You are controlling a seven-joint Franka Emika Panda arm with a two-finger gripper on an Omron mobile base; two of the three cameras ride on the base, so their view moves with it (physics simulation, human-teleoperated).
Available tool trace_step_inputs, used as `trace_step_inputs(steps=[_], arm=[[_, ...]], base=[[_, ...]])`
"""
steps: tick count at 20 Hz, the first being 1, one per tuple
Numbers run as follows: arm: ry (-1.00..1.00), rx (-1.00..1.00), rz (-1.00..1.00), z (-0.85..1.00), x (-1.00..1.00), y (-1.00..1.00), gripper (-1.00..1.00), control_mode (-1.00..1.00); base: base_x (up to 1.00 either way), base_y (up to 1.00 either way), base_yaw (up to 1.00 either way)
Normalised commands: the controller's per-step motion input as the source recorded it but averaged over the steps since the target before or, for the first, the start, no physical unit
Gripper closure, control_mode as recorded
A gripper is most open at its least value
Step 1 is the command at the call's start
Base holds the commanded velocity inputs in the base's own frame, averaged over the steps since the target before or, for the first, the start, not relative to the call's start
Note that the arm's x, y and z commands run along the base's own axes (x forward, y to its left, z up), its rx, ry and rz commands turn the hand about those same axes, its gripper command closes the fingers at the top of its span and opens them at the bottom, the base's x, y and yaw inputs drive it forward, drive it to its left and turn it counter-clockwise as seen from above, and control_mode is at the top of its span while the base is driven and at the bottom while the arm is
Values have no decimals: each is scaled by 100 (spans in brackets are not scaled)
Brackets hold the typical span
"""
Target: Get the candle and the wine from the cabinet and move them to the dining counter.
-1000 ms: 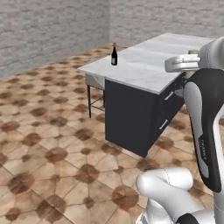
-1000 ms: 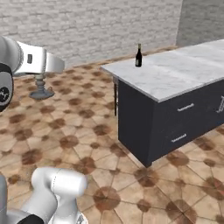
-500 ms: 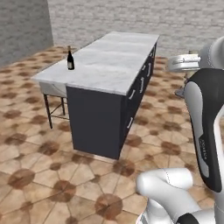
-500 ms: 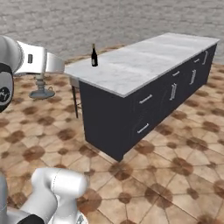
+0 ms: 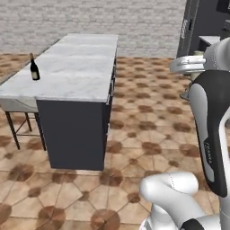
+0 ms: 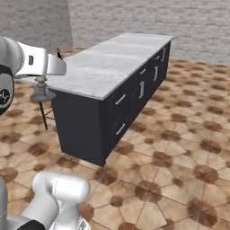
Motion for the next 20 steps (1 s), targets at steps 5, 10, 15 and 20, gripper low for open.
trace_step_inputs(steps=[5,10,15,20], arm=[[0,0,0,0,0,0,100,100],[0,0,0,0,0,0,100,100],[0,0,0,0,0,0,100,100],[0,0,0,0,0,0,100,100]], base=[[5,60,-45],[36,88,-35],[53,100,-26],[54,96,-20]])
